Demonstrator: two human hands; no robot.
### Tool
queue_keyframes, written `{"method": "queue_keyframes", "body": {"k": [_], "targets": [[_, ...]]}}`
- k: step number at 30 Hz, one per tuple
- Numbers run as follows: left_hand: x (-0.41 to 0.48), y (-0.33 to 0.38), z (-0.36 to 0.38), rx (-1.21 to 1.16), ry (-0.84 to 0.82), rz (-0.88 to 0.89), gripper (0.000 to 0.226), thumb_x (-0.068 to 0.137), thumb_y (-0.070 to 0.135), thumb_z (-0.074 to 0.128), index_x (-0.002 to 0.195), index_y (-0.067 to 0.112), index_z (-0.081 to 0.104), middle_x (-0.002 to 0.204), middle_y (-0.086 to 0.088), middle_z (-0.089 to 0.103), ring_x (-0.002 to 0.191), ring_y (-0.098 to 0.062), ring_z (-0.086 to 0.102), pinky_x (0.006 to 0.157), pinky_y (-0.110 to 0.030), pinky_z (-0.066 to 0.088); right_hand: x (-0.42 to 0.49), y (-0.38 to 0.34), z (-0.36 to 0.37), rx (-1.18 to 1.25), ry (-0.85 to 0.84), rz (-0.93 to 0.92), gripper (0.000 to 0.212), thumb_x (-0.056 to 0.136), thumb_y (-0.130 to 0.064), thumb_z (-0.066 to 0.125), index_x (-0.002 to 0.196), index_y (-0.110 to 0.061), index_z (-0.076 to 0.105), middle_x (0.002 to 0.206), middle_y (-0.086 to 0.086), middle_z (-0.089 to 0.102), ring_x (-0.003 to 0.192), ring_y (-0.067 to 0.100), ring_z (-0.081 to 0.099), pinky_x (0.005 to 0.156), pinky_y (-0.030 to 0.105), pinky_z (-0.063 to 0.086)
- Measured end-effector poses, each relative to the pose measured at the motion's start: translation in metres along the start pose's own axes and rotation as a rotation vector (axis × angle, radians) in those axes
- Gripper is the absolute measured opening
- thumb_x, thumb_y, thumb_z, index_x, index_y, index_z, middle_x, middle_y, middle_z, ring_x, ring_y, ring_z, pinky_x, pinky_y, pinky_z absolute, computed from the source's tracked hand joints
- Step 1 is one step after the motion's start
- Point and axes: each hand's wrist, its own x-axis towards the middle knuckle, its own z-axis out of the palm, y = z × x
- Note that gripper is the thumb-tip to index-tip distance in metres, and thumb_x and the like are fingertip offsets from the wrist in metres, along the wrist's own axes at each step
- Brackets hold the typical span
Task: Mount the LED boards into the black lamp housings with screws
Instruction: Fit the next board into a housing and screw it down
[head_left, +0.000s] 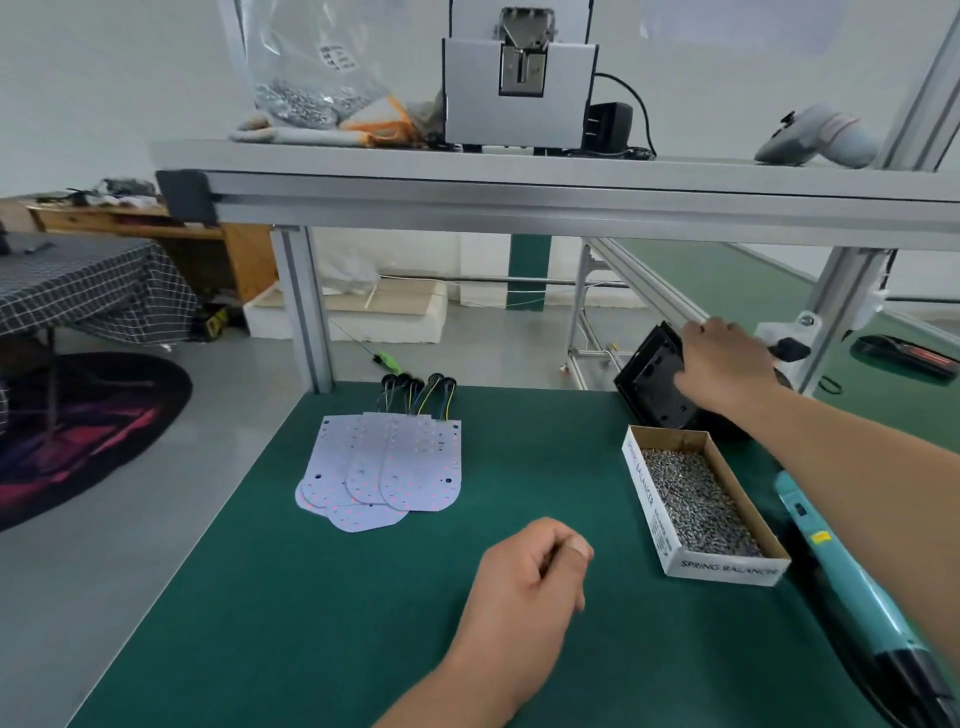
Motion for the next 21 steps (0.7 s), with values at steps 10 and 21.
{"method": "queue_keyframes", "body": {"k": [10,21], "targets": [[0.001,-0.001,0.001,0.048,0.007,0.000,0.018,0.102,0.026,0.063,0.085,0.029,0.067,0.064,0.004,0.065,0.055,-0.003,0.049,0.056,-0.017,0.043,-0.008,0.005,-0.004,-0.025,0.016,-0.024,0.022,0.100,-0.023,0.048,0.108,-0.006,0.059,0.111,0.015,0.050,0.105,0.035,0.051,0.074,0.045,0.054],[0.001,0.002,0.000,0.016,0.003,-0.019,0.017,0.100,0.032,0.062,0.085,0.031,0.068,0.066,0.005,0.067,0.057,-0.004,0.048,0.057,-0.016,0.042,-0.022,0.015,0.002,0.218,0.229,-0.028,0.024,0.103,-0.019,0.046,0.111,-0.002,0.060,0.105,0.019,0.060,0.103,0.040,0.054,0.072,0.047,0.053]]}}
